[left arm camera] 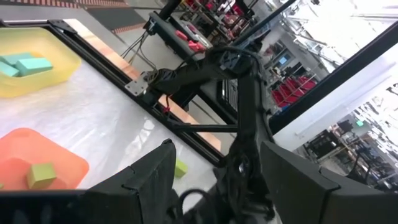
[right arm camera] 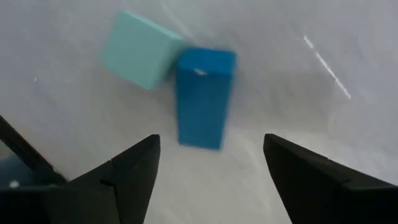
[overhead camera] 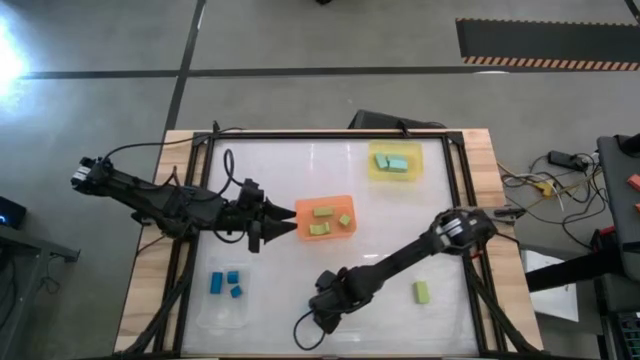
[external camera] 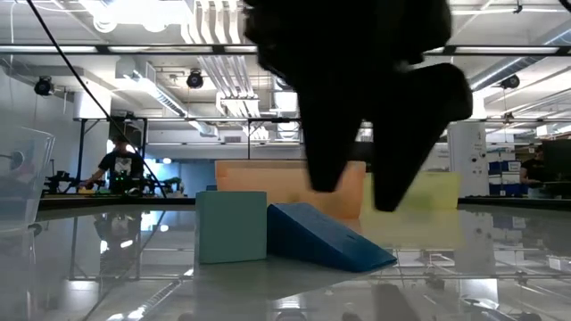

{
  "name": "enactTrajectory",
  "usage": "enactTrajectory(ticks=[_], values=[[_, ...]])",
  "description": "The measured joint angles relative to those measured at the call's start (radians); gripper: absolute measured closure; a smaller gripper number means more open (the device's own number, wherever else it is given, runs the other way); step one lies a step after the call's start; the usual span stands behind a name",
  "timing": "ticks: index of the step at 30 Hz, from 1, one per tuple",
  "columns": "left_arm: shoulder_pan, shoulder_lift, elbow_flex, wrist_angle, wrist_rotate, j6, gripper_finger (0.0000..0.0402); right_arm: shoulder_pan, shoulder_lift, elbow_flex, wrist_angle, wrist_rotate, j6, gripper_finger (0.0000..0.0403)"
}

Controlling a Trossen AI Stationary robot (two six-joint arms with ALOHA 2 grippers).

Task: Sort & place blocks by color
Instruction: Put the blue block into the transparent bin

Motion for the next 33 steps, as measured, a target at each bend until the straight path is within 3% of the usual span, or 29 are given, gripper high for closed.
enactTrajectory(ticks=[8, 19, 23, 30, 33], values=[[0.0, 0.001, 0.0, -0.002, 0.0, -0.002, 0.0185, 0.002, 0.092, 0.141, -0.079, 0.076, -0.057, 0.0138], [0.0, 0.001, 0.0, -0.002, 0.0, -0.002, 0.0185, -0.003, 0.114, 0.121, -0.076, 0.076, -0.056, 0.0161], [0.0, 0.001, 0.0, -0.003, 0.0, -0.002, 0.0185, -0.008, 0.114, 0.108, -0.076, 0.076, -0.066, 0.0193], [0.0, 0.001, 0.0, -0.002, 0.0, -0.002, 0.0185, -0.035, 0.111, 0.104, -0.12, 0.041, -0.11, 0.0288], [0.0, 0.001, 0.0, -0.002, 0.0, -0.002, 0.0185, -0.043, 0.106, 0.102, -0.171, 0.041, -0.147, 0.0289]])
